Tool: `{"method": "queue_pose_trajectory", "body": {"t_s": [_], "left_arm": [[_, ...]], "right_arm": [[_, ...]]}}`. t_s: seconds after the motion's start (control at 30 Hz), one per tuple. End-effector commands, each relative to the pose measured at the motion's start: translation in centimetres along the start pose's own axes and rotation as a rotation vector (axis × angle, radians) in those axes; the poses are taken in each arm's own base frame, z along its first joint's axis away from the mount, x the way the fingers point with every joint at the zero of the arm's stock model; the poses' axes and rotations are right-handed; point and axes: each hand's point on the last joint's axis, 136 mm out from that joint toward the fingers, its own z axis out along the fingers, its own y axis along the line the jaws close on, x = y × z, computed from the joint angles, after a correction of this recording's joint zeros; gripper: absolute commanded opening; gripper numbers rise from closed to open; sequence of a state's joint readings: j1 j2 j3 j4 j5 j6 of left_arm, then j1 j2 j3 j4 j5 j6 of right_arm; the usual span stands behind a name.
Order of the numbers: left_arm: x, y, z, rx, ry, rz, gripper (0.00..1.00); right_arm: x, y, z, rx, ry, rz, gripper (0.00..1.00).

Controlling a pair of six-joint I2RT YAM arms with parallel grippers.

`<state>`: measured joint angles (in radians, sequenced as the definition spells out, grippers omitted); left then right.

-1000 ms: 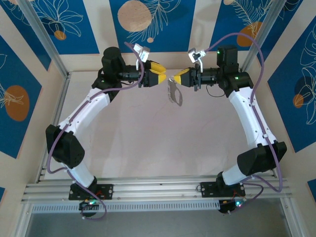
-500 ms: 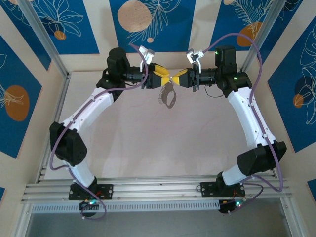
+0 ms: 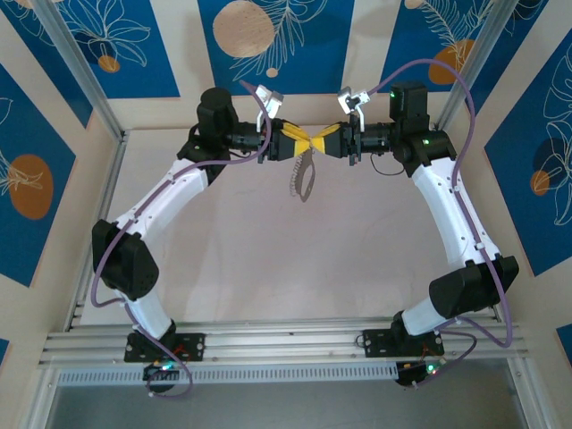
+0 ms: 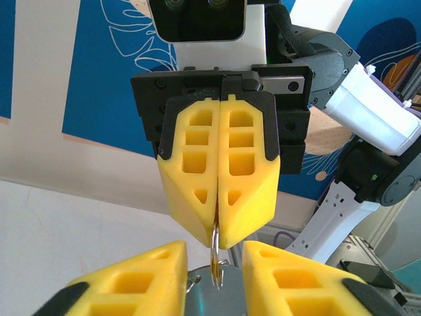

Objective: Put the keys on the keyring

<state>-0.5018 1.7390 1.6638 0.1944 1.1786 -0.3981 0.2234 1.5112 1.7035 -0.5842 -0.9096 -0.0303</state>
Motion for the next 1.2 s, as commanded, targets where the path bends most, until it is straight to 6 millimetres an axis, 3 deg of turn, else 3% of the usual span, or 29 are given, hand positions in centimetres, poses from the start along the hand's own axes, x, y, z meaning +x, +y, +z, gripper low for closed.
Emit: {"method": "queue_pose_trajectory", "body": {"t_s": [0.0,0.33,0.47,0.57,0.63,0.8,0.97,1.17], "left_arm": [[-0.9,-1.1,0.4,0.046,-0.002,0.045,0.22],[-1.1,-1.3,0.7,0.049,-0.008,0.052,0.00],[-1.1,-1.4,0.9,0.053,-0.010,0.054,0.00],[-1.3,-1.6,0.8,0.051,-0.018,0.059,0.00],[-1.3,-1.6,0.8,0.050,-0.025,0.060,0.00],[-1.7,-1.8,0.7,0.051,-0.041,0.064,0.00],[-2.2,-1.9,0.6,0.042,-0.063,0.061,0.00],[-2.3,-2.4,0.4,0.041,-0.066,0.061,0.00]], "right_arm": [[-0.3,1.1,0.1,-0.031,-0.010,-0.020,0.00],[-0.2,1.2,0.0,-0.033,-0.013,-0.020,0.00],[-0.3,1.1,-0.2,-0.018,-0.023,-0.022,0.00],[-0.7,0.8,-1.3,0.016,-0.067,-0.008,0.27],[-1.1,0.6,-2.5,0.052,-0.112,-0.010,0.34],[-1.0,-0.3,-5.0,0.186,-0.212,-0.002,0.38],[1.0,-2.3,-6.1,0.344,-0.317,0.047,0.45],[4.5,-3.2,-5.6,0.440,-0.384,0.067,0.50]]}}
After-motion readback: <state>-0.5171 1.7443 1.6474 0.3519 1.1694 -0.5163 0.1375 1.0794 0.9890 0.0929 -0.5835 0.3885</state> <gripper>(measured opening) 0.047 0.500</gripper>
